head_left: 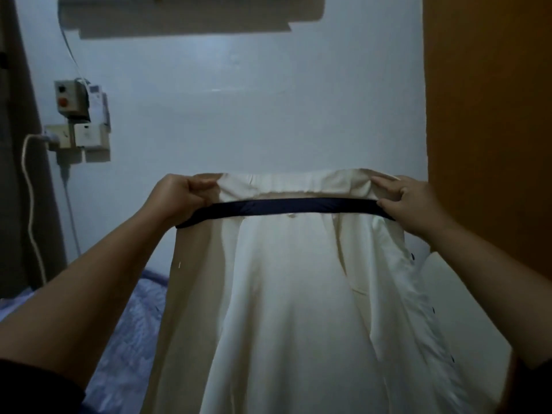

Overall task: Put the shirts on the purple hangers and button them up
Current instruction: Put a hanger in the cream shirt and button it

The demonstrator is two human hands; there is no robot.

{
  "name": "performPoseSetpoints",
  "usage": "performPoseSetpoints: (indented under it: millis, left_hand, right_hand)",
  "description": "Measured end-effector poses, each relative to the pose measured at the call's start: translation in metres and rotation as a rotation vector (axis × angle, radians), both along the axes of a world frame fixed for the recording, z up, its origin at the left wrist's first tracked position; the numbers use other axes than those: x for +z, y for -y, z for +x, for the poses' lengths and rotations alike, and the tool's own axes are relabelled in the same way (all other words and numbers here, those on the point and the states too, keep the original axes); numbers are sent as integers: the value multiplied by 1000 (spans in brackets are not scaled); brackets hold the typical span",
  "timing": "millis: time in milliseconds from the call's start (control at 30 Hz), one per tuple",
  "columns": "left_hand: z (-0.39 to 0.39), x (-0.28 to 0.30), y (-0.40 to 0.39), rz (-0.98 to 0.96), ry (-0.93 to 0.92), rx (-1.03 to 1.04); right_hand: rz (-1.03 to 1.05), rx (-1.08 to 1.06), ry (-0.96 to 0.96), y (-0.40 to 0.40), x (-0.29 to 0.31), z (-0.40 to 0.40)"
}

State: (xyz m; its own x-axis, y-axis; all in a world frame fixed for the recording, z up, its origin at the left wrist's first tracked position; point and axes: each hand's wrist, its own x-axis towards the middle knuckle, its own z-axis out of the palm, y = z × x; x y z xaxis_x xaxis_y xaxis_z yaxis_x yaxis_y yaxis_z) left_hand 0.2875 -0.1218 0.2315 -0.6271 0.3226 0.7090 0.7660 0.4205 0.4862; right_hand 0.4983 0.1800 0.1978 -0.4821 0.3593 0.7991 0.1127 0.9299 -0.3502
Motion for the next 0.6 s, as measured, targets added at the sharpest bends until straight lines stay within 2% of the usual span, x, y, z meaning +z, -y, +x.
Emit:
performPoseSetpoints:
  millis: [167, 267, 367, 600]
  left_hand:
    - [-59, -110, -41, -225, 231, -17]
    - [-98, -192, -64, -353, 383, -29]
    - [-128, -264, -87, -387, 515, -70]
    - [-200, -378, -152, -456, 551, 10]
  right_hand:
    - [-174, -7, 263, -31, -107, -50]
    - [-353, -8, 408, -54, -185, -84]
    - [-505, -23, 493, -76, -255, -116]
    - [-489, -115, 595, -134, -366, -192]
